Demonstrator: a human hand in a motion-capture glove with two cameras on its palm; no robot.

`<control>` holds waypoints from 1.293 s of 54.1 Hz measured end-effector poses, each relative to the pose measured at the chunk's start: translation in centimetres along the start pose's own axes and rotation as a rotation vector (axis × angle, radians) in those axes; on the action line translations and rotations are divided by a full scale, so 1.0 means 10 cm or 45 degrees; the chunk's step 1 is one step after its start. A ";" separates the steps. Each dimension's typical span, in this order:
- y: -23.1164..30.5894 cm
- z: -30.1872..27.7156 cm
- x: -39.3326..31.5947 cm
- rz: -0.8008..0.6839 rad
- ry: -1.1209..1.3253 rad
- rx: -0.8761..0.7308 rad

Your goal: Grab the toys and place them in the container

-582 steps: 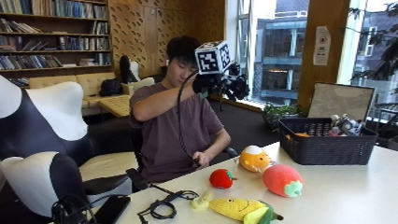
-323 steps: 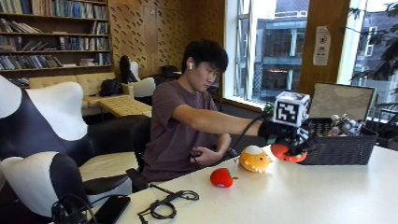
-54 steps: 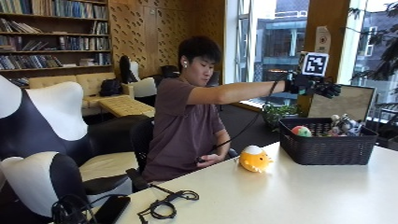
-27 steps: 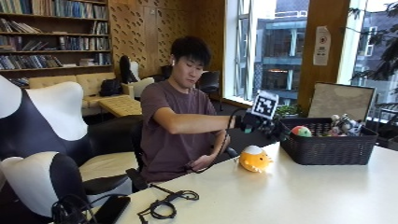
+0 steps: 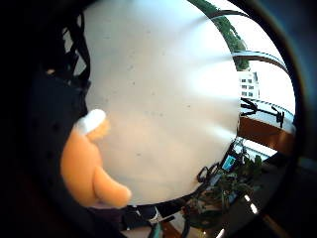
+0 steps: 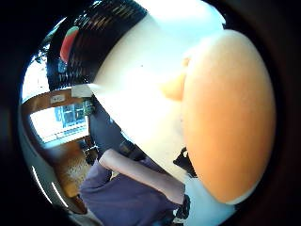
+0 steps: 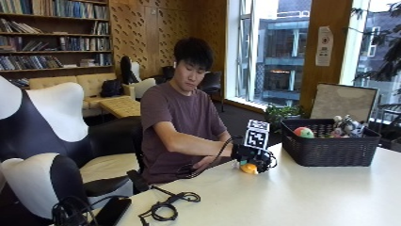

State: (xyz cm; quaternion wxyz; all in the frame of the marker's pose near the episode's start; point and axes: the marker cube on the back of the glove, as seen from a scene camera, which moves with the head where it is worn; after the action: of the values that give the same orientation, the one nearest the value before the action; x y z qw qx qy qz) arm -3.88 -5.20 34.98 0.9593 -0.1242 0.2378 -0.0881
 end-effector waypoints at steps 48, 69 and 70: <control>-1.16 -3.39 -0.40 0.163 -0.110 0.330; -1.84 -3.75 -1.64 -0.022 -0.258 0.516; -1.87 -3.72 -1.65 0.017 -0.243 0.503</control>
State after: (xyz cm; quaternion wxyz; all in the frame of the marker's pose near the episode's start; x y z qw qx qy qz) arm -38.08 -26.55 15.54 0.9837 0.0599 0.1247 -0.1145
